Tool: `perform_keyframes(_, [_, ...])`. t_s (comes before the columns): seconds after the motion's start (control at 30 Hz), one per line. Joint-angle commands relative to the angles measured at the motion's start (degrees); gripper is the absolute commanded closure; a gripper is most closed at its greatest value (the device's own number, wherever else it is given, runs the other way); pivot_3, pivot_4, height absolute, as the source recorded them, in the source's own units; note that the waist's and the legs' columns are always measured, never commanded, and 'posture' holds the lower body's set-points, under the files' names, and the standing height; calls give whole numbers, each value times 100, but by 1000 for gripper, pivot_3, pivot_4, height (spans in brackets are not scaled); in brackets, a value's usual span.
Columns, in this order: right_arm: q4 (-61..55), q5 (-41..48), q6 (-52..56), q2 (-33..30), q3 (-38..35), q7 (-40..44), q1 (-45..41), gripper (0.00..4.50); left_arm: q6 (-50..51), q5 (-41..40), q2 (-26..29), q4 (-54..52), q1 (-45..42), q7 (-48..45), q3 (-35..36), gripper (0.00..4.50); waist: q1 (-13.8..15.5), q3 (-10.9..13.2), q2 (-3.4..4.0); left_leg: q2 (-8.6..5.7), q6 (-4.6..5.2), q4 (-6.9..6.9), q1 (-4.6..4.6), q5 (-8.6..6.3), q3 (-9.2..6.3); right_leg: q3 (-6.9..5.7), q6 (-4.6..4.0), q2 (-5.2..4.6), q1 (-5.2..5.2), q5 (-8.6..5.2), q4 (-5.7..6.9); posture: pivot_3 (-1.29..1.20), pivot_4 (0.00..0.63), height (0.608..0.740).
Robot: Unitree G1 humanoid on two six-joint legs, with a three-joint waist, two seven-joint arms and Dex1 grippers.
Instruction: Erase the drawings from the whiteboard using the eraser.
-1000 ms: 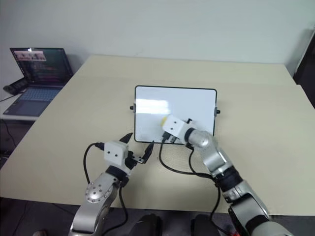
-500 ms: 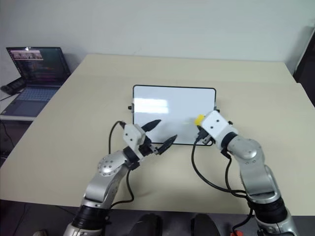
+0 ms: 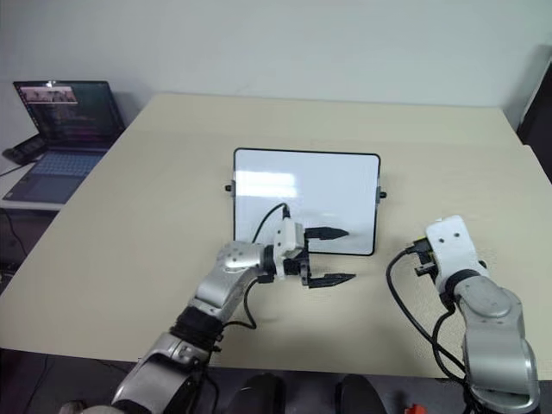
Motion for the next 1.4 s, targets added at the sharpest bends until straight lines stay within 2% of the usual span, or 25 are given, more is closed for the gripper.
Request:
perform_keyframes(0.03, [153,197,32,438,-375,-274,10,3137,-339,-9,-145,345,-276,-345,-13,0,-21,0,0,0,0,1,0,0,0,0,0,0,0,0,0,0,150,740])
perform_keyframes(0.23, [642,477,-50,955,-702,-600,-225,3137,-670,135,-226,654,-381,-478,-9,0,-111,0,1,-2,4,1,0,1,-5,1,0,1,1,0,3,0,150,740])
perform_keyframes(0.5, [1265,734,-364,979,-708,-915,-711,3137,-775,259,-213,523,-208,-476,-35,0,-124,-3,4,0,6,1,3,2,-5,3,0,1,0,0,8,0,150,740])
perform_keyframes(0.7, [1442,945,-299,1272,-729,-1171,-911,3137,-740,291,-204,402,-109,-409,-12,0,-124,-3,5,0,6,2,3,2,-7,4,0,1,-1,0,12,0,150,740])
perform_keyframes(1.27, [1601,1231,-395,1096,-664,-1323,-816,3137,-858,429,-167,500,-176,-196,47,0,-125,-5,8,0,7,4,3,3,-5,5,0,1,-1,0,17,0,150,740])
perform_keyframes(1.4, [1619,1286,-366,1076,-710,-1335,-842,1901,-880,473,-152,459,-158,-152,32,0,-125,-5,9,0,8,5,4,3,-4,5,0,1,-1,0,18,0,150,740])
